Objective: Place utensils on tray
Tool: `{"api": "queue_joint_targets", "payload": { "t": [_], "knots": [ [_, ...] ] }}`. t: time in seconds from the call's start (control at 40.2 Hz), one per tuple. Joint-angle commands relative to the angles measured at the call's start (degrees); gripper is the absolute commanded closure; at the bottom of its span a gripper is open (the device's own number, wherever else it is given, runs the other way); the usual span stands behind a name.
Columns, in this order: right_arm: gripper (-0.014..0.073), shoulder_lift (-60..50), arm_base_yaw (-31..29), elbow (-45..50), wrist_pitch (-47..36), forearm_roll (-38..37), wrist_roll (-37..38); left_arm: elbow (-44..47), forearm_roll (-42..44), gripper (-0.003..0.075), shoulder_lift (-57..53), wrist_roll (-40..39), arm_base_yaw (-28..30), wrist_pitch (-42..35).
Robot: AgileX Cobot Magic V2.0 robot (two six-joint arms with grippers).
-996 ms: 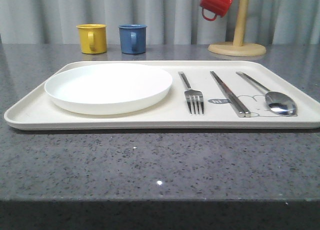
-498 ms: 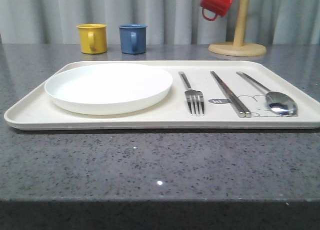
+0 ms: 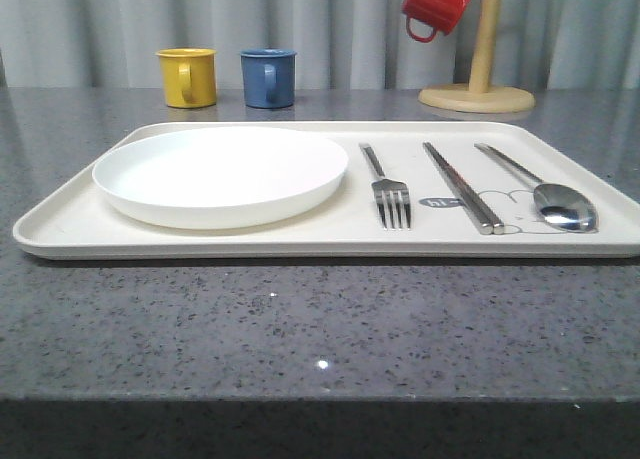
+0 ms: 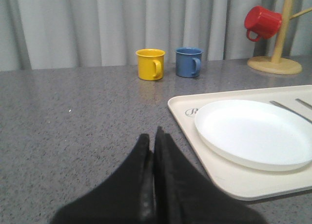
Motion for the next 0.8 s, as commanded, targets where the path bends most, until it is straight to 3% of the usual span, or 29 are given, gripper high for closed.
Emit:
{"api": "queue_joint_targets", "payload": {
  "t": [0.0, 0.149, 0.374, 0.772],
  "knots": [
    [0.0662, 0.5, -0.3, -1.4, -4.6, -1.2, -0.5, 1.5, -2.6, 0.0738, -2.0, 0.5, 2.8, -5.1],
    [0.0662, 0.5, -0.3, -1.4, -4.6, -1.2, -0.5, 7.1, -3.0, 0.0738, -1.8, 1.1, 6.8, -8.0],
    [0.0662, 0.5, -0.3, -1.4, -4.6, -1.2, -0.5, 14.7, -3.0, 0.0738, -1.8, 1.2, 8.5, -18.9],
    [0.0662, 0.5, -0.3, -1.4, -4.6, -1.2, -0.5, 14.6, -3.0, 0.0738, -1.8, 1.2, 8.7, -17.3]
  ]
}}
